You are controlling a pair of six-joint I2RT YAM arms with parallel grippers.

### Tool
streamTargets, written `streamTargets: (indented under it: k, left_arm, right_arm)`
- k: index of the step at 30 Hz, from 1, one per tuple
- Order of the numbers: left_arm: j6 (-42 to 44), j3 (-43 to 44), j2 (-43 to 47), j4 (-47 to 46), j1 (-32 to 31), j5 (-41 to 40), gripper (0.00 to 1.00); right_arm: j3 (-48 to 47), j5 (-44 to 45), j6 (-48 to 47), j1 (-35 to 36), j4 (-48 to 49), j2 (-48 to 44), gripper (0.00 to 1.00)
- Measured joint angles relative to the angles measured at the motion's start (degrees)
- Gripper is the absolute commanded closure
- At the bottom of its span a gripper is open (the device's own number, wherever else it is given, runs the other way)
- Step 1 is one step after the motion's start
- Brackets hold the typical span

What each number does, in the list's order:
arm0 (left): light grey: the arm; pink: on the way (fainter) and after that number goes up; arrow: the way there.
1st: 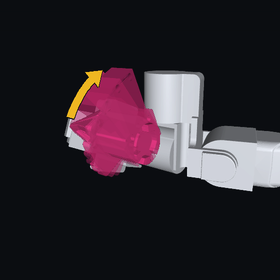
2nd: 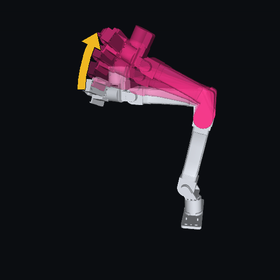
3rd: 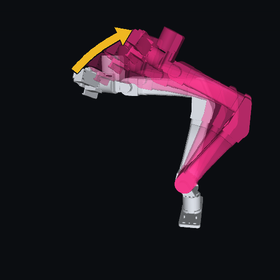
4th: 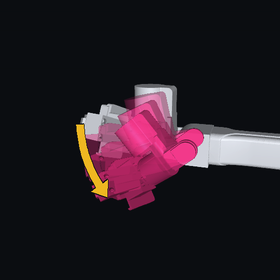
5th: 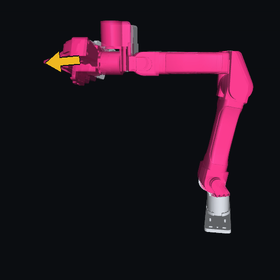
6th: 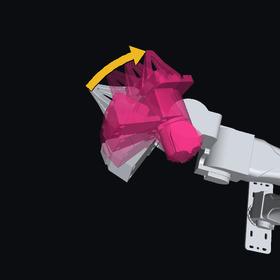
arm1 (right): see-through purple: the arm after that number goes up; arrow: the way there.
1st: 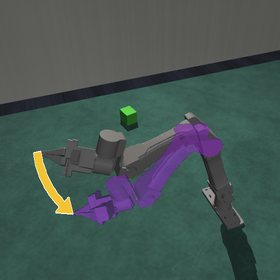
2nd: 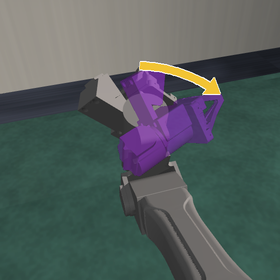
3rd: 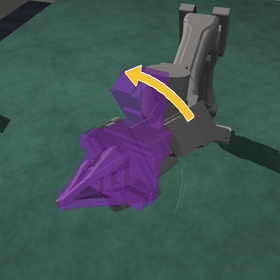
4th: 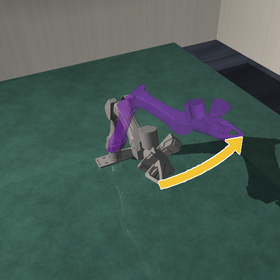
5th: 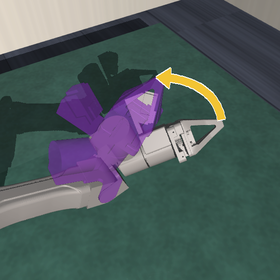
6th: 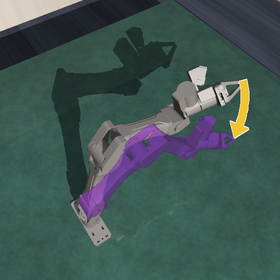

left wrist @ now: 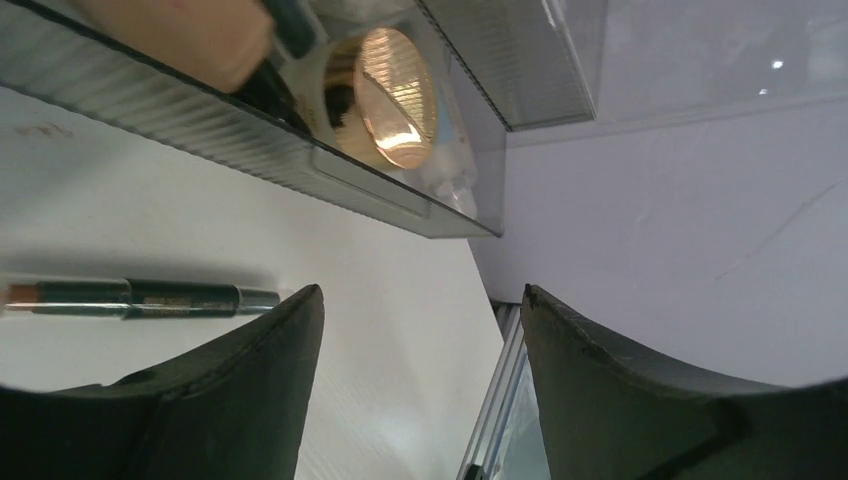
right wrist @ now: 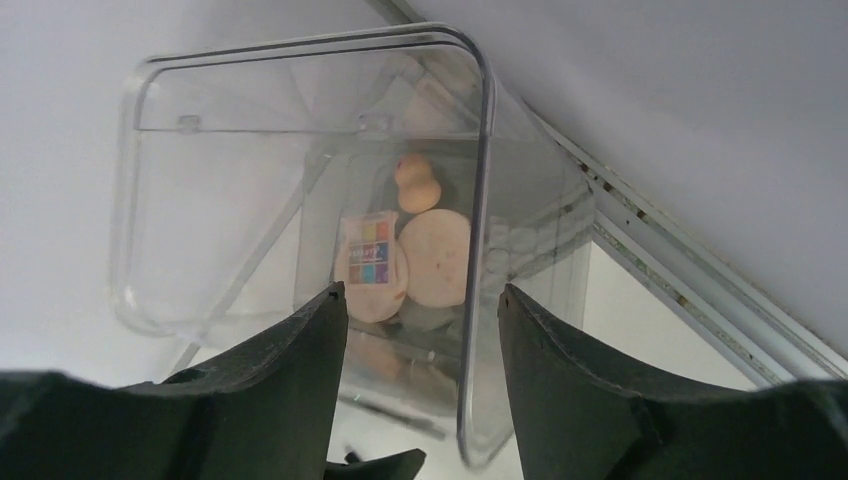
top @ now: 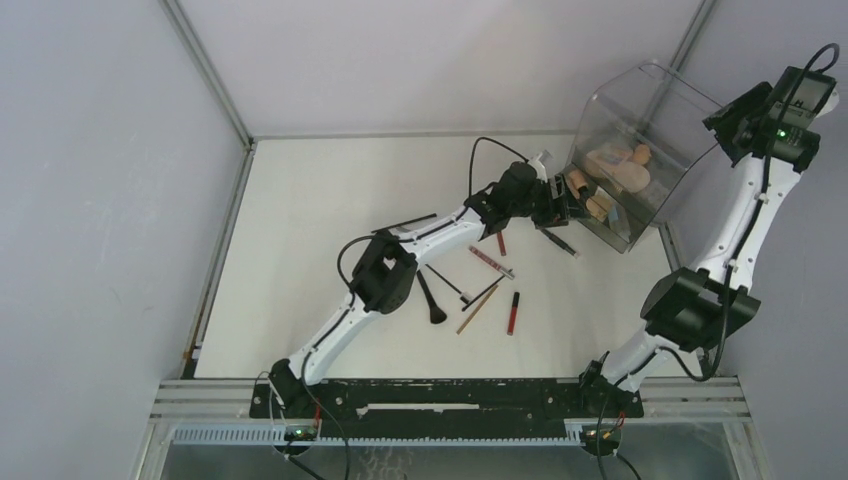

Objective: Organize the makeup
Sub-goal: Close the drawer in the storage box.

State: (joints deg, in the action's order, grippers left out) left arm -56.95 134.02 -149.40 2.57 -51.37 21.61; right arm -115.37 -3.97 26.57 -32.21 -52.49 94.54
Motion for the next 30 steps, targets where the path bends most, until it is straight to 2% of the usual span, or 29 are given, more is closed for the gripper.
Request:
streamTargets:
  k: [3,8,14,17,18,30]
  left_arm:
    - [-1.68,-0.02,-1.36,-2.03,0.96,0.09,0.21]
    - [-3.21,0.00,-1.60,-5.68,2.89,0.09,0.21]
    - [-5.11,0.04,-2.38,-9.60,4.11,0.07,0.21]
    - [-6.10,0.02,-3.37,-10.99,4.00,0.09,0.24]
    - [-6.32,0.04,-3.78,-11.32,3.91,0.09,0.25]
    - [-8.11,0.02,-5.92,-14.91,3.72,0.04,0.46]
  right_arm:
    - [-0.96,0.24,0.02,0.00,-0.07,3.91,0.40]
    - [-0.90,0.94,0.68,0.11,0.42,6.08,0.53]
    - [-0.90,3.17,0.50,0.46,1.07,5.86,0.80]
    - [-0.66,5.14,0.39,0.63,1.81,5.57,0.97]
    - [-0.31,5.60,0.37,0.74,2.19,5.33,1.00]
    - [6.60,8.55,-0.46,2.73,8.07,1.40,1.00]
